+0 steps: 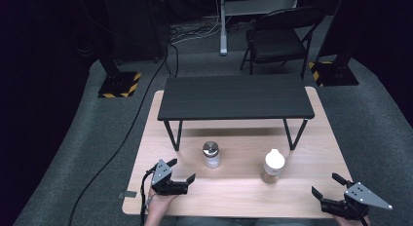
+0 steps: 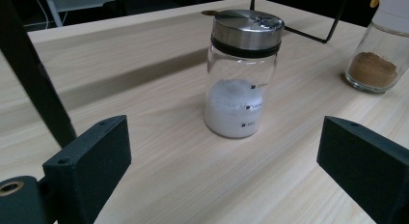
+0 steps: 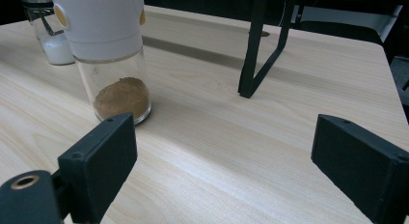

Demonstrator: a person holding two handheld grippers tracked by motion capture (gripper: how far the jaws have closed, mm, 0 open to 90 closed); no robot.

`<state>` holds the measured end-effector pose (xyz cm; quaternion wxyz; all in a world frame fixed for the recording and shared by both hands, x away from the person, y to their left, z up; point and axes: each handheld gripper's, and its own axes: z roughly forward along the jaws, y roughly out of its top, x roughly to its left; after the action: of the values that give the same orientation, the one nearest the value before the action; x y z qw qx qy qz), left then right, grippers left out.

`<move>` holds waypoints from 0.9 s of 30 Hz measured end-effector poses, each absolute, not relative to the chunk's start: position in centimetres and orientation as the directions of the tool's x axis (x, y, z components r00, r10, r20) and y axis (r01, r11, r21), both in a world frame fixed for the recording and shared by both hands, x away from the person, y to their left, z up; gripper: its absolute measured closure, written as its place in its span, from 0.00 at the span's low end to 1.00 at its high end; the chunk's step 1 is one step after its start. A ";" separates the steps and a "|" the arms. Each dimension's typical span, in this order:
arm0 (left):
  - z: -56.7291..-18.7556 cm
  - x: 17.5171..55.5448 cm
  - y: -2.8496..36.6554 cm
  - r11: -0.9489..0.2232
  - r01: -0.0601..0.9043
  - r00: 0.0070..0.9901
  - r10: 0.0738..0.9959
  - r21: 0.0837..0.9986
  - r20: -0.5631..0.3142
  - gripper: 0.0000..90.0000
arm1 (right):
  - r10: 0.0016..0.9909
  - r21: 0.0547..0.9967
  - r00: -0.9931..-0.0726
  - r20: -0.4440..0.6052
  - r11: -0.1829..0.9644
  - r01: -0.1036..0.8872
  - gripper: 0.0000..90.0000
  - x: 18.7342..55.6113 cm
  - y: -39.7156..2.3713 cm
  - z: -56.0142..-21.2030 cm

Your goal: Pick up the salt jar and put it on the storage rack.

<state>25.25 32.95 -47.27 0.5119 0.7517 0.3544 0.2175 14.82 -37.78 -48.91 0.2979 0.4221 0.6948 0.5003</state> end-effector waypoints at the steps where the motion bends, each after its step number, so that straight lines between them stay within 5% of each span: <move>1: -47.3 25.4 32.8 -0.230 0.310 0.655 0.755 0.923 -0.032 0.05 | 0.884 0.947 -0.467 0.009 0.143 0.288 0.08 14.8 -37.8 -48.9; 27: -49.2 29.4 28.5 -0.196 0.334 0.660 0.747 0.922 -0.080 0.06 | 0.883 0.946 -0.469 0.009 0.144 0.289 0.08 14.9 -37.8 -48.9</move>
<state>29.35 28.51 -49.16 0.5210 0.7473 0.3616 0.1984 14.86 -37.78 -48.93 0.2966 0.4211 0.6958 0.5005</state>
